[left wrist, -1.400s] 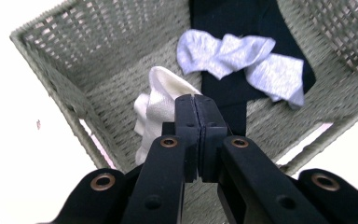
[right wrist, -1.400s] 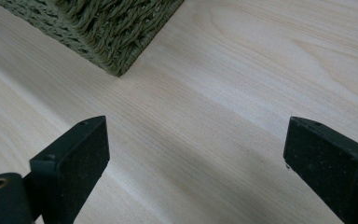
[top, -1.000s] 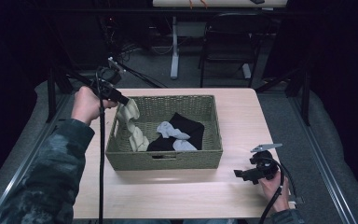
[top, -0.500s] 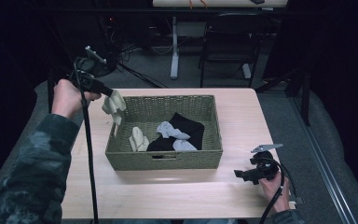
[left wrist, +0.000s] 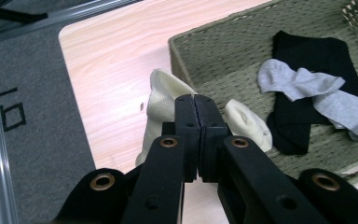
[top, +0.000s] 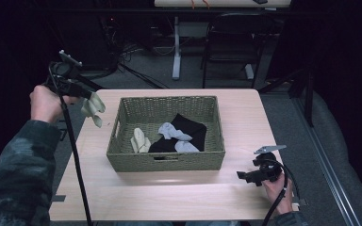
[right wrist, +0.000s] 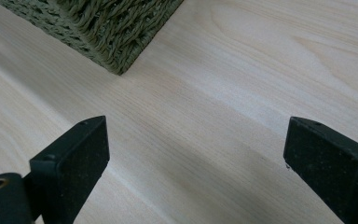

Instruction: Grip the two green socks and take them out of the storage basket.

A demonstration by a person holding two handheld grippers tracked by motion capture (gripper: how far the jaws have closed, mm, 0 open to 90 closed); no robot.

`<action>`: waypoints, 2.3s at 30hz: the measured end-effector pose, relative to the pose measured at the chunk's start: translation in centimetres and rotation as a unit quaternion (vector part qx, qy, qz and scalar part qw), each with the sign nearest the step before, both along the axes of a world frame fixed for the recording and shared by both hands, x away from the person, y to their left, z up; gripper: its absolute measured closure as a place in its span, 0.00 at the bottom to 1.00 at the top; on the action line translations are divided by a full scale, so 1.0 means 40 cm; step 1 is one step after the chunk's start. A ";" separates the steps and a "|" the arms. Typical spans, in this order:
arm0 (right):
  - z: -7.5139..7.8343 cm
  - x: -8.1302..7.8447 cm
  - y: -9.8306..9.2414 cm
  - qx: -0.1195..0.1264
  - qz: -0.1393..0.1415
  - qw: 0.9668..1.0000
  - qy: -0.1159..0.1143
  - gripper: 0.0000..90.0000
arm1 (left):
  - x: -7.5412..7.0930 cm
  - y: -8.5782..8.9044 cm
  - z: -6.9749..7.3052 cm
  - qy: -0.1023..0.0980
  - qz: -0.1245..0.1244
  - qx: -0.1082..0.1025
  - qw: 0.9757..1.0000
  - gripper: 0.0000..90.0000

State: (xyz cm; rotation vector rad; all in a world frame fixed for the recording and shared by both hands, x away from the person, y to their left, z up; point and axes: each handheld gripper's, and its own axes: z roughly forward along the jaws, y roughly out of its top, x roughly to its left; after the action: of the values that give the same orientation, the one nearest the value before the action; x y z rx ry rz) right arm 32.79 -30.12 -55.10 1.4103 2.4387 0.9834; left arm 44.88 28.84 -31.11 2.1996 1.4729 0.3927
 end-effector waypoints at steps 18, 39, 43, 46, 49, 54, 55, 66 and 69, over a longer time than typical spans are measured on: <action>0.003 -0.002 -0.001 -0.003 -0.005 1.000 -0.002 0.07 | 0.000 0.073 -0.096 0.008 0.045 0.008 0.999 1.00; 0.001 -0.002 -0.001 -0.002 -0.006 1.000 -0.002 0.07 | 0.000 0.093 -0.298 0.044 0.063 -0.005 0.997 1.00; 0.000 -0.003 -0.004 0.000 -0.004 1.000 -0.004 0.07 | 0.003 0.091 -0.336 0.053 0.064 -0.007 0.996 1.00; 0.002 -0.006 -0.005 -0.001 -0.008 1.000 0.002 0.07 | 0.004 0.090 -0.362 0.059 0.067 -0.008 0.996 0.99; 0.002 -0.007 -0.005 -0.002 -0.009 1.000 0.003 0.07 | 0.004 0.090 -0.384 0.064 0.068 -0.010 0.996 0.99; 0.000 -0.007 -0.003 -0.001 -0.007 1.000 0.003 0.07 | 0.004 0.094 -0.414 0.073 0.073 -0.020 0.994 0.99; 0.000 -0.007 -0.003 -0.001 -0.007 1.000 0.003 0.07 | 0.004 0.094 -0.420 0.077 0.073 -0.021 0.994 0.99; 0.000 -0.008 -0.001 0.000 -0.005 1.000 0.002 0.07 | -0.001 0.098 -0.449 0.088 0.074 -0.035 0.993 0.85; 0.001 -0.009 -0.002 -0.003 -0.007 1.000 0.002 0.07 | -0.008 0.100 -0.429 0.078 0.078 -0.039 0.993 0.66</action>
State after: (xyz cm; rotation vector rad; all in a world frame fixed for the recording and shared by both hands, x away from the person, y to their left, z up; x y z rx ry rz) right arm 32.43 -30.21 -55.07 1.4279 2.4285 0.9713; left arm 44.56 32.85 -48.28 2.1022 1.7210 0.2130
